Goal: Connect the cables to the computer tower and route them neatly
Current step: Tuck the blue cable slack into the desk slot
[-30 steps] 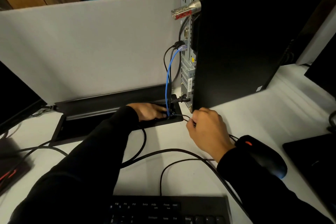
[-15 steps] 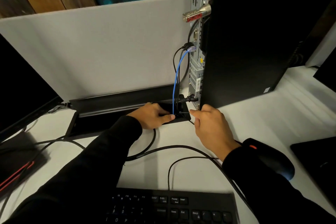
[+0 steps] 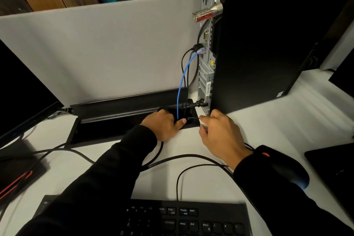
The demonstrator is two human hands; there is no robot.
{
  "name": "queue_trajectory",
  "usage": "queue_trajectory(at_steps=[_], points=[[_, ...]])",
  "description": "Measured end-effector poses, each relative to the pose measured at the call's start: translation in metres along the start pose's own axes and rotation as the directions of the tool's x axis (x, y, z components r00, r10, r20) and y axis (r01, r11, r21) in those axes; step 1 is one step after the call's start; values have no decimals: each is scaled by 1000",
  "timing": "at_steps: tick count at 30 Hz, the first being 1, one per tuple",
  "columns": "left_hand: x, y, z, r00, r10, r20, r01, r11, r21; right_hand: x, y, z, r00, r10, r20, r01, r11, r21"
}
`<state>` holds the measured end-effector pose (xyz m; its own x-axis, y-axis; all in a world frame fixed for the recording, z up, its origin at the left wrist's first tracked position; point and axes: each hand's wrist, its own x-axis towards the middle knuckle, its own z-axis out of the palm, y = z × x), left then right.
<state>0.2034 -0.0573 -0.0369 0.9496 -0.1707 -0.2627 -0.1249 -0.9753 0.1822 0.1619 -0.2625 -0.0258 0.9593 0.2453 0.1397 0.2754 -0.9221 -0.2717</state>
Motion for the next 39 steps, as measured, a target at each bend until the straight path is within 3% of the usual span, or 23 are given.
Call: queue_trajectory(at_steps=[3,7,13,17,21,24,31,33,36,39], points=[[1,-2,0,1000,4,-10,-4,1000,-9,0,-3,3,1000,-9,7,9,999,-51],[1,-12,-10,999,7,38,1,980,-201,3,-11,5,999,-27,41,31,992,-119],[7,-27,-9,994,58,92,-41,983,-180,7,-15,5,996,-17,83,27,992,-126],[8,-34,-21,995,14,102,25,928,-371,7,-14,3,995,-15,100,27,993,-115],[11,-38,-21,985,144,94,-132,983,-126,7,-14,2,994,-18,110,29,994,-102],[21,-39,-18,988,147,44,-146,989,-13,7,-13,2,994,-20,111,31,995,-98],[19,-18,3,981,48,-189,-73,989,-128,6,-12,4,994,-29,105,37,996,-80],[18,-15,-2,992,16,-125,-40,981,-189,7,-15,5,995,-24,100,32,997,-74],[21,-10,-16,995,-56,84,75,967,-242,7,-18,6,996,-20,81,28,995,-96],[29,-2,-23,977,-133,169,156,979,-129,8,-15,7,998,-15,64,21,996,-84]])
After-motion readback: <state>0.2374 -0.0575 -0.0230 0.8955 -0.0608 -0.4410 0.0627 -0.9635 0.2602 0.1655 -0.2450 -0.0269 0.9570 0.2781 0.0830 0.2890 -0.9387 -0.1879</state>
